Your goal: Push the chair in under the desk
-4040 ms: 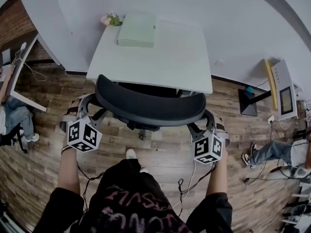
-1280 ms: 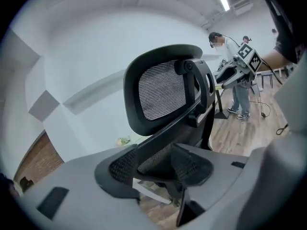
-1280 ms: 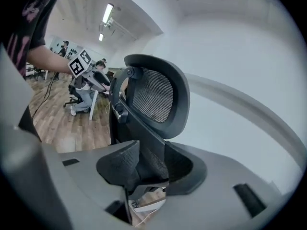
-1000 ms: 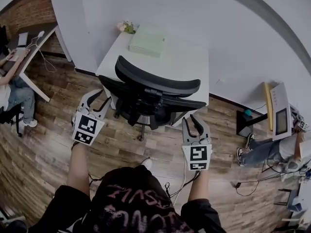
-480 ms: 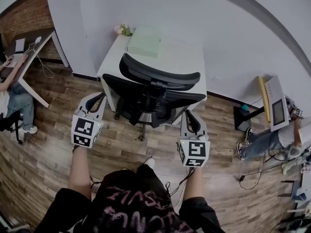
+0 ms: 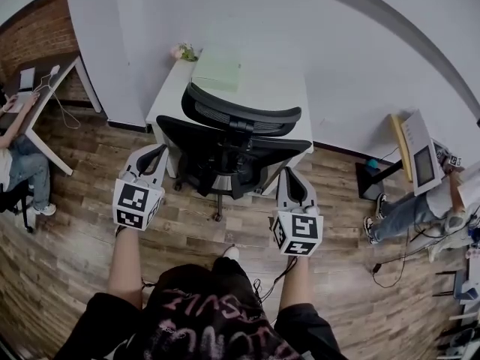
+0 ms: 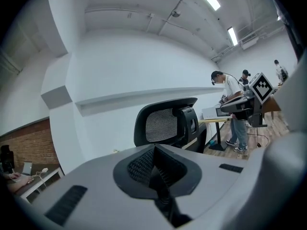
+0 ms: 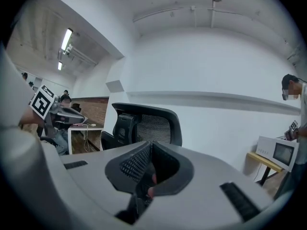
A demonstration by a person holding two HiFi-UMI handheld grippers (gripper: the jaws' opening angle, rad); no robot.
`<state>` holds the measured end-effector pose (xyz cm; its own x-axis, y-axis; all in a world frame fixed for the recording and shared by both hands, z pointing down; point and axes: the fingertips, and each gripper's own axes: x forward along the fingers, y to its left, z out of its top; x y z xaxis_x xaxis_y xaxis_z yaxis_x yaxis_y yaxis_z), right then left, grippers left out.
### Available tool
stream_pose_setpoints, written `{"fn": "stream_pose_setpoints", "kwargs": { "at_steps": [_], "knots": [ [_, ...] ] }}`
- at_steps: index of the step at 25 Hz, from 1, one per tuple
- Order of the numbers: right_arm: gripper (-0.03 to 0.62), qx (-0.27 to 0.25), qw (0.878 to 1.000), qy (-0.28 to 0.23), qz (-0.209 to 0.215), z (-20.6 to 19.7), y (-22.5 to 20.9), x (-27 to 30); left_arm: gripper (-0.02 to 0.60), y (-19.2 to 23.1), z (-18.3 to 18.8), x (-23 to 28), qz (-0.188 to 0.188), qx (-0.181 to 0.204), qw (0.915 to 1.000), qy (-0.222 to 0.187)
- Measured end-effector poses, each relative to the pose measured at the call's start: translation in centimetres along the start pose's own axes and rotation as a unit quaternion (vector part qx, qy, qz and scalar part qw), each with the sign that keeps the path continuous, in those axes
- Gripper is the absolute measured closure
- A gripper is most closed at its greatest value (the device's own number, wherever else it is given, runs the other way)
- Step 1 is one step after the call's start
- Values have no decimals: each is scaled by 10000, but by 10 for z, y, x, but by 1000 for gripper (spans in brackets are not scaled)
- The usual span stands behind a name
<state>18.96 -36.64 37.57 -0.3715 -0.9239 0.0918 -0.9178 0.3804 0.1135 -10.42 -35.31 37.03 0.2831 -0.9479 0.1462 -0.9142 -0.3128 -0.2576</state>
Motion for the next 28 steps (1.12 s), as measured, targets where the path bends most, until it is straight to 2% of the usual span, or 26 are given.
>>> {"fn": "stream_pose_setpoints", "kwargs": {
  "at_steps": [4, 13, 28],
  "knots": [
    [566, 14, 9999, -47, -120, 3, -1, -3, 566, -2, 5, 0, -31, -104, 9999, -70],
    [568, 89, 9997, -202, -109, 13, 0, -5, 566, 12, 13, -5, 162, -359, 9990, -215],
    [568, 26, 9995, -199, -255, 19, -6, -9, 568, 10, 20, -12, 118, -345, 9989, -290]
  ]
}}
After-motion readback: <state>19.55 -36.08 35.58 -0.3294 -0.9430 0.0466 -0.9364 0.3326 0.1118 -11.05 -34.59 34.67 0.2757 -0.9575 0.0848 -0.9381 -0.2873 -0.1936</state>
